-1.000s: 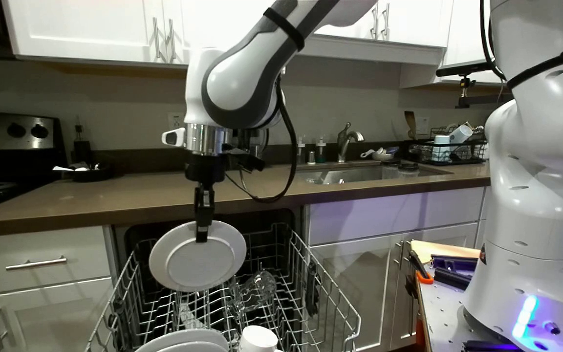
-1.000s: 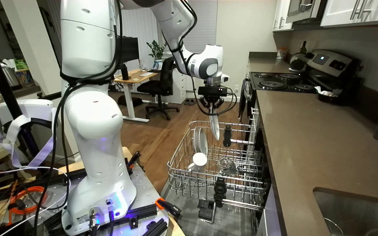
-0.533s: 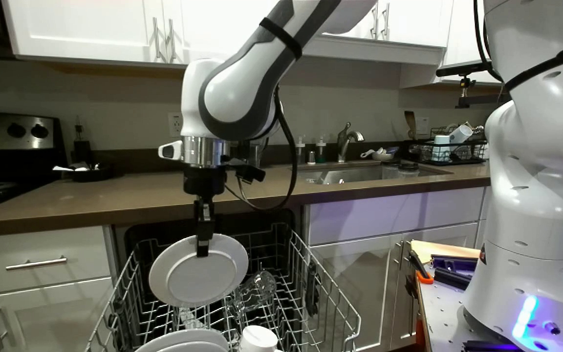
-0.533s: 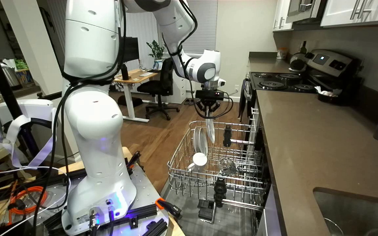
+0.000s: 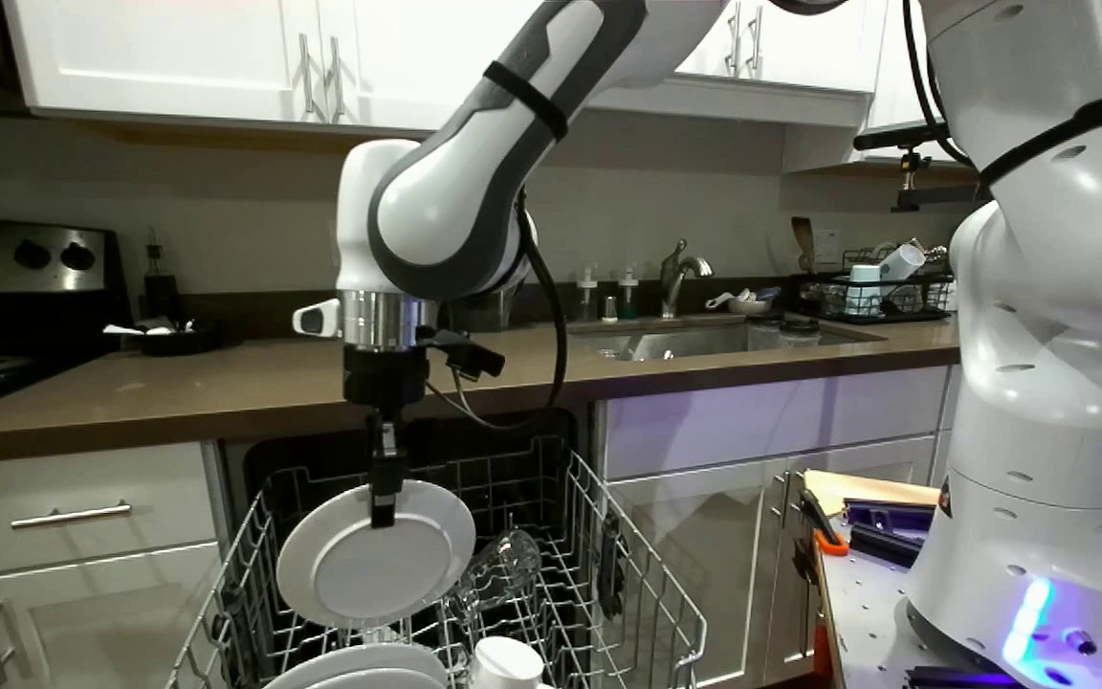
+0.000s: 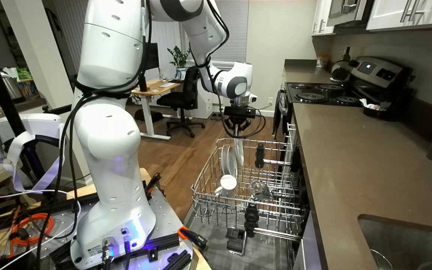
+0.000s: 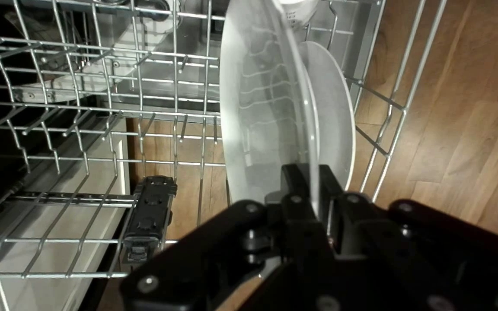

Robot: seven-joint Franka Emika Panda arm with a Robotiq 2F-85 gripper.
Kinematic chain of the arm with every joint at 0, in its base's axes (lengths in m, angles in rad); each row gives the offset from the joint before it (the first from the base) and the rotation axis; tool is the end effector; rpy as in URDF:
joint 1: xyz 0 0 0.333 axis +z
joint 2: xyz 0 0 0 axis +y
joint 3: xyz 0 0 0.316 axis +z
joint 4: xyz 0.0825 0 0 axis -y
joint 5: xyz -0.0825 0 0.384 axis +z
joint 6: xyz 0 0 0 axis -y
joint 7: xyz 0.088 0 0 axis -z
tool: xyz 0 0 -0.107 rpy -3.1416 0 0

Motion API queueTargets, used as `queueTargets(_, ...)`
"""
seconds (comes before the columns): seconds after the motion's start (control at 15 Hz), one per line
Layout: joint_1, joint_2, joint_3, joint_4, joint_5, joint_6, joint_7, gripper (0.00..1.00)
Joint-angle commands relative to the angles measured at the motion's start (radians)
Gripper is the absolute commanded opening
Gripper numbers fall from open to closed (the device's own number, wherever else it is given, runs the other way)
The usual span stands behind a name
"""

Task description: Remove the white plate from the counter and place it on the left side of the dishwasher

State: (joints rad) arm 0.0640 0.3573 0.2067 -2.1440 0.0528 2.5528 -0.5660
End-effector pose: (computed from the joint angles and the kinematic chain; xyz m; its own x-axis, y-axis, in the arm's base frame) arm 0.5568 0.1528 0.2434 0.7102 0.6967 0.1014 0.7033 -0.7085 -0.0581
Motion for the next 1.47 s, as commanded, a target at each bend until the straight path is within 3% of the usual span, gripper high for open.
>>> queueTargets(0.0,-0.037,0.042,0.036,0.069,0.022,-0.046,-0.055,0.06)
queueTargets(0.73,-0.06,0.174,0.055,0.17,0.011,-0.079,-0.053,0.06)
queueTargets(1.4,-0.039,0.266,0.05,0.227,-0.017,-0.067,-0.019,0.06)
